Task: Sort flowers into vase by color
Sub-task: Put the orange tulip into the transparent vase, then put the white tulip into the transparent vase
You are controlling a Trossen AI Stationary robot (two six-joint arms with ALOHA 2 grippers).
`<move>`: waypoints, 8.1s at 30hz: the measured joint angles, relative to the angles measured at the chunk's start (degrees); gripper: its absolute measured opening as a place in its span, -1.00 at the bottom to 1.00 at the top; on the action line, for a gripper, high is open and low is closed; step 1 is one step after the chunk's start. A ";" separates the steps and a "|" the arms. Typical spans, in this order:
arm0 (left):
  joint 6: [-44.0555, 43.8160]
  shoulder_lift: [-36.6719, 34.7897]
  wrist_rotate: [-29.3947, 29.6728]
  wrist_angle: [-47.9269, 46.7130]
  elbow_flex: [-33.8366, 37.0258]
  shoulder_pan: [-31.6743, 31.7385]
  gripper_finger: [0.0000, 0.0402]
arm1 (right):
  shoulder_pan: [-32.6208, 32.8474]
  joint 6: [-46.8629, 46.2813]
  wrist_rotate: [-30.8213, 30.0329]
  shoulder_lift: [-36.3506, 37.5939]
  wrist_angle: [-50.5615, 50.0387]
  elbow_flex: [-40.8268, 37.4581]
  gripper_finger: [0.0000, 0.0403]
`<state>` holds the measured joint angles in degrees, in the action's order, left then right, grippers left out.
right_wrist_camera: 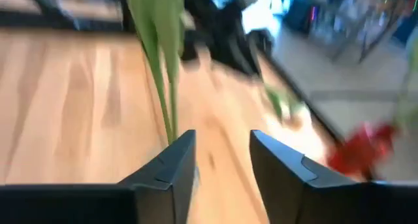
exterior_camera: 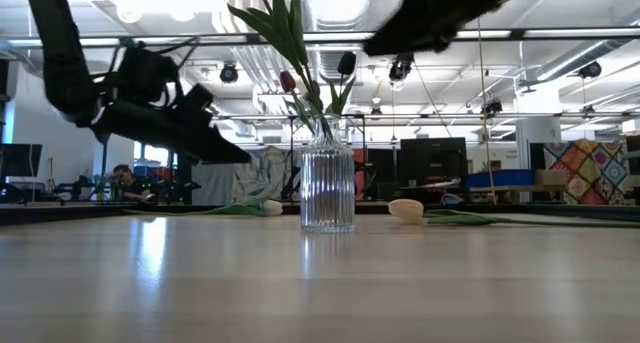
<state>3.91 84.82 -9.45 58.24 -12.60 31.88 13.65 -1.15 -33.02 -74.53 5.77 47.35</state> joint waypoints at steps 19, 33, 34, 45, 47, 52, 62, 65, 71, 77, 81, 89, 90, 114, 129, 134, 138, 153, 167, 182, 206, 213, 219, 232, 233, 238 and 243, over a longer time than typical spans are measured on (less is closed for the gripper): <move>-1.70 0.28 -0.06 7.74 4.77 -0.07 -0.63 | -13.16 -18.92 20.22 4.18 -51.81 -1.60 -0.42; -1.70 0.28 -0.09 7.26 4.79 -0.07 -0.63 | -21.43 -15.28 28.23 -6.38 -44.61 -4.33 -0.31; -1.70 0.28 -0.09 7.26 4.79 -0.07 -0.63 | -22.09 -15.18 29.19 -7.15 -43.91 -4.33 -0.33; -0.64 0.29 -0.13 6.95 5.16 -0.07 -0.63 | -25.02 -12.09 32.38 -12.28 -41.49 -4.13 -0.59; -0.19 0.39 -0.21 7.84 5.72 -0.07 -0.63 | -24.46 -11.77 32.44 -11.80 -41.15 -4.19 -0.73; -0.03 0.39 -2.08 14.73 8.27 -0.07 -0.63 | -20.74 -10.84 27.30 -8.21 -31.95 -4.83 -0.92; -0.16 0.28 -9.27 20.42 12.13 -0.07 -0.63 | -13.17 -6.64 13.52 2.77 -0.84 -9.90 -0.93; -0.05 0.32 -14.45 20.02 12.01 -0.07 -0.63 | -11.49 -3.88 11.42 4.41 8.39 -10.36 -0.93; 0.52 0.33 -17.09 18.88 11.56 -0.07 -0.63 | -8.78 2.32 9.43 6.19 23.79 -10.34 -0.94; 1.07 0.33 -17.09 16.86 11.56 -0.11 -0.63 | -7.97 5.27 8.29 6.83 30.30 -8.56 -0.94; 1.14 0.33 -17.09 16.79 11.56 -0.13 -0.63 | -7.07 5.80 8.28 6.09 37.21 -7.32 -0.94; 1.60 0.33 -17.09 16.68 11.52 -0.17 -0.63 | -4.26 7.13 8.86 2.59 46.56 -7.30 -0.94; 1.60 0.33 -17.09 16.68 11.50 -0.17 -0.63 | -4.07 7.20 8.90 1.59 48.15 -7.28 -0.94; 0.95 0.33 -13.98 16.22 11.21 -0.13 -0.63 | -4.02 9.98 8.86 -11.02 56.50 -5.62 -0.86; 15.48 0.33 -13.54 -29.13 -10.07 10.08 -0.63 | -4.04 6.63 6.86 -13.60 48.20 -5.70 -0.23; 21.50 0.33 -9.42 -51.73 -20.84 14.09 -0.63 | -4.02 5.69 6.83 -10.56 42.16 -5.73 -0.11; 24.30 0.79 -3.57 -61.17 -27.16 15.67 -0.63 | -4.02 5.71 6.94 -8.71 39.21 -5.73 -0.04; 28.63 18.07 8.62 -74.99 -43.21 16.98 -0.32 | -1.53 7.24 7.45 -7.94 37.67 -5.75 -0.04; 31.53 17.59 4.93 -79.78 -44.54 17.30 -0.88 | -1.51 9.93 7.46 -7.80 37.59 -5.77 -0.04; 18.37 -3.93 -13.03 -54.38 -26.01 18.80 -0.99 | 6.44 11.63 0.01 5.64 17.99 -6.30 -0.04; 4.54 -16.13 -20.09 -41.03 -35.09 6.86 -0.99 | -13.17 12.67 17.03 11.12 14.77 -7.27 -0.04; 0.98 -5.96 -25.85 -25.02 -34.49 4.89 -0.99 | -25.51 7.04 31.87 3.70 25.94 -7.37 -0.04; -2.86 -1.87 -29.78 -15.21 -34.53 4.11 -0.99 | -28.54 5.48 34.57 -5.33 41.53 -7.39 -0.04; -5.48 0.33 -32.02 -9.51 -34.62 1.57 -0.99 | -29.90 3.26 34.97 -15.78 48.57 0.86 -0.04; -5.48 0.33 -32.02 -9.10 -34.62 1.46 -0.99 | -29.90 3.20 34.97 -16.11 48.60 1.47 -0.04; -5.56 0.33 -32.02 -7.91 -34.62 0.94 -0.99 | -29.92 2.47 34.97 -16.75 47.94 3.86 -0.04; -5.55 0.33 -32.02 -7.66 -34.62 0.90 -0.99 | -29.92 0.98 34.52 -17.37 46.76 6.08 -0.10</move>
<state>-1.64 85.14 -41.47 50.58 -47.22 32.77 -16.27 -0.17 1.51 -91.90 52.53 53.44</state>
